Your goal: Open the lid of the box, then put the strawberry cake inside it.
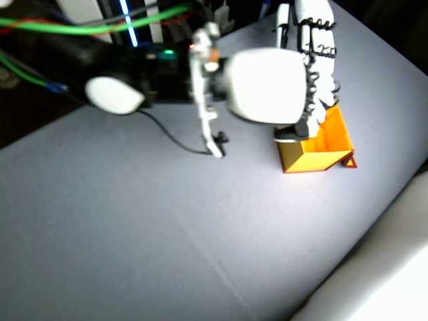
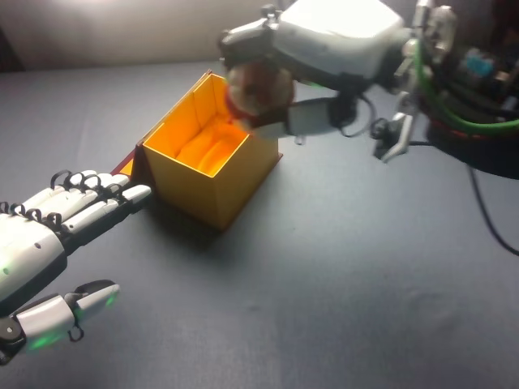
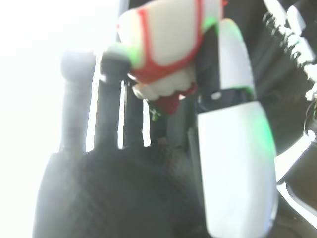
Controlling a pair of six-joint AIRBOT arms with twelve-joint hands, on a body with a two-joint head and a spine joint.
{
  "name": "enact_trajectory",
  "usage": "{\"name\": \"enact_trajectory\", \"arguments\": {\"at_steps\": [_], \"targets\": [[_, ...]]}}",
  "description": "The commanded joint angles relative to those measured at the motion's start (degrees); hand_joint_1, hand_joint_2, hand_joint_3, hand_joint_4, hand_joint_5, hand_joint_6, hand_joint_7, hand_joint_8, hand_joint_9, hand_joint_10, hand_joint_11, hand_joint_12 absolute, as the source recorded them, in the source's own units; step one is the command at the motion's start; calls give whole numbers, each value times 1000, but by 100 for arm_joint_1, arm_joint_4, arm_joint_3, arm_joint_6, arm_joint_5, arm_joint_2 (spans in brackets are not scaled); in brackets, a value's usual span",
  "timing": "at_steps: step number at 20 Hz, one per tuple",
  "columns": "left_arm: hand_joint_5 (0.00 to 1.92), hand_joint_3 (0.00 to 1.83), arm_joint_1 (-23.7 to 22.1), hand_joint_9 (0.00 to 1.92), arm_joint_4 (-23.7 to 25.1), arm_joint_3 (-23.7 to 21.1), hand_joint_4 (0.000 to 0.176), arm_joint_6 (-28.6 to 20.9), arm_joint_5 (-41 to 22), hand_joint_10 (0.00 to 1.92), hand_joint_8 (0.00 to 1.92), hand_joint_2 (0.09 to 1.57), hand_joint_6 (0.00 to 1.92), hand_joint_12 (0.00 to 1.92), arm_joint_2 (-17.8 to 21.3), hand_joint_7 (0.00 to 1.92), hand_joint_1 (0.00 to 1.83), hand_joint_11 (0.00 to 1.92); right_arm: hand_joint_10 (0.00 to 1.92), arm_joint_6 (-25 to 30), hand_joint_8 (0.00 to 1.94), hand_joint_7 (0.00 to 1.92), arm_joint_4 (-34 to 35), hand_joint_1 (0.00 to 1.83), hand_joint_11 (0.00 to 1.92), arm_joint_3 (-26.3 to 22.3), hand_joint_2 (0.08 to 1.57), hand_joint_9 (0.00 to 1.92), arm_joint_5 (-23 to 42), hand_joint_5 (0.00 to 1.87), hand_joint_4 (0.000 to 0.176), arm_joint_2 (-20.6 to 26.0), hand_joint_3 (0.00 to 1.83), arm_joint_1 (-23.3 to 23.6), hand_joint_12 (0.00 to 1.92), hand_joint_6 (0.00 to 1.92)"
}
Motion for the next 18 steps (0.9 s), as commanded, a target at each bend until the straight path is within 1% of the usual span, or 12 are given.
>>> {"name": "enact_trajectory", "arguments": {"at_steps": [1, 3, 4, 5, 7, 9, 10, 12, 13, 16, 17, 18], "targets": [[75, 1, -21, 0, -49, 25, 79, -46, -672, 0, 0, 1422, 3, 0, -48, 0, 616, 0, 1726, 27, 1649, 780, 110, 1190, 908, 87, 1273, 860, 511, 658, 0, -41, 3, 123, 1921, 1190], [92, 0, -21, 0, -53, 62, 67, -75, -641, 0, 0, 1415, 8, 1, -90, 0, 650, 3, 1145, 26, 1359, 865, 110, 1196, 804, 237, 1238, 876, 360, 657, 0, -245, 0, 193, 1523, 1312], [92, 0, -21, 0, -51, 85, 67, -92, -605, 0, 0, 1415, 8, 1, -116, 0, 650, 3, 1145, 26, 1359, 865, 110, 1196, 804, 322, 1238, 876, 280, 657, 0, -362, 0, 225, 1523, 1312], [94, 0, -23, 0, -51, 118, 67, -110, -573, 0, 0, 1416, 5, 0, -146, 0, 633, 1, 1293, 26, 1546, 662, 109, 1149, 296, 421, 1289, 554, 194, 649, 0, -474, 7, 246, 1677, 1389], [98, 0, -27, 0, -51, 165, 62, -163, -525, 0, 0, 1410, 4, 0, -205, 0, 688, 0, 1465, 25, 1587, 767, 109, 1185, 740, 562, 1288, 782, 20, 611, 0, -633, 0, 299, 1728, 1301], [93, 0, -29, 0, -51, 172, 95, -172, -501, 0, 0, 1408, 1, 0, -224, 0, 707, 0, 1317, 25, 1577, 716, 109, 1125, 548, 679, 1314, 690, -188, 570, 0, -769, 1, 340, 1685, 1462], [93, 1, -30, 0, -51, 176, 97, -172, -485, 0, 0, 1412, 1, 0, -233, 0, 679, 0, 1557, 25, 1550, 660, 108, 1277, 545, 751, 1294, 702, -298, 544, 0, -851, 2, 357, 1704, 1421], [108, 0, -48, 0, -51, 200, 78, -172, -460, 0, 0, 1408, 6, 1, -264, 0, 682, 2, 1297, 25, 1508, 698, 107, 1146, 39, 826, 1310, 498, -425, 575, 0, -947, 0, 359, 1553, 1514], [114, 0, -65, 0, -51, 208, 70, -179, -445, 0, 0, 1407, 8, 1, -276, 0, 685, 2, 1605, 25, 1521, 670, 107, 1273, 225, 885, 1309, 591, -506, 520, 0, -1017, 0, 363, 1724, 1502], [126, 0, -85, 0, -50, 224, 32, -192, -416, 0, 0, 1402, 9, 7, -302, 0, 650, 6, 1679, 25, 1612, 554, 107, 1282, 460, 983, 1347, 648, -630, 392, 0, -1101, 1, 375, 1636, 1625], [125, 0, -92, 0, -45, 228, 21, -199, -412, 0, 0, 1404, 6, 20, -306, 0, 683, 21, 1396, 25, 1702, 576, 107, 1082, 432, 1011, 1398, 524, -679, 390, 0, -1121, 1, 375, 1633, 1703], [120, 0, -98, 0, -45, 230, 36, -201, -414, 0, 0, 1405, 11, 194, -306, 0, 674, 3, 1096, 25, 1092, 360, 107, 1017, 309, 1026, 1331, 445, -723, 275, 0, -1128, 0, 375, 1511, 1121]]}}
